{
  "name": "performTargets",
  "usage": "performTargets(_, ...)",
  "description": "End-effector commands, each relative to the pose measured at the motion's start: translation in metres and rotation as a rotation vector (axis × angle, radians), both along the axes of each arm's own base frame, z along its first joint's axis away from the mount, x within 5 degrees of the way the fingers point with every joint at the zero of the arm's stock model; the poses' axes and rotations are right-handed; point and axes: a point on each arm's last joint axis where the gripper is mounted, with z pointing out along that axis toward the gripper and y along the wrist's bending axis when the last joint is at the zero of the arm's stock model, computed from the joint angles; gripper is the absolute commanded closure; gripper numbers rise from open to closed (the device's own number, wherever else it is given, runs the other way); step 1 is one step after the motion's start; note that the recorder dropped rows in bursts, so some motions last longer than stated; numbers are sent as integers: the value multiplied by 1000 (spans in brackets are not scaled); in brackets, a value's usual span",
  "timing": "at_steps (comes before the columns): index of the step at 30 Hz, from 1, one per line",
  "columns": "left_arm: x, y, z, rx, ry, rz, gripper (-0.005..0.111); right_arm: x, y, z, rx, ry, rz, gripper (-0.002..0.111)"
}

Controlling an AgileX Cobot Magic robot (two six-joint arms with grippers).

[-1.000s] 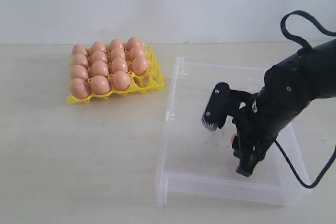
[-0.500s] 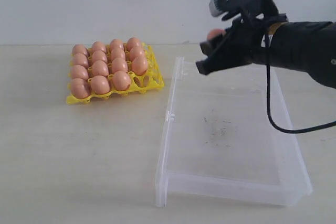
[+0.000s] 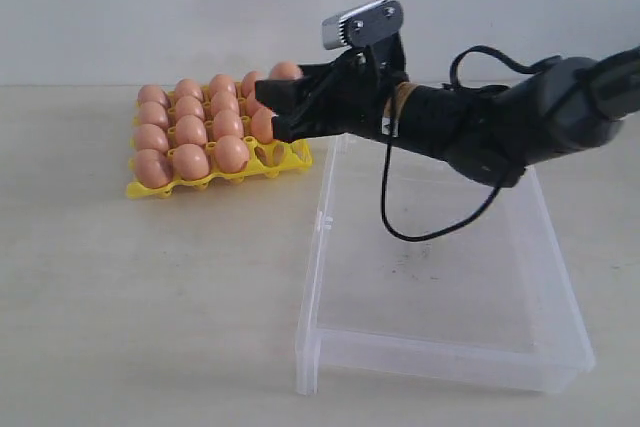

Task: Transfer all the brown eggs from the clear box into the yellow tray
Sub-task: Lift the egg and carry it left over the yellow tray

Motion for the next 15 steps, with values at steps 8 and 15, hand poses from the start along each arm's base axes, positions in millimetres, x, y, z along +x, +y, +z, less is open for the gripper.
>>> performTargets(8,0,0,1,6,-5,-4,103,48,28,-55,17,152,35,109)
performTargets(15,0,0,1,6,-5,-4,103,59,29,-67,-28,182,-12,109)
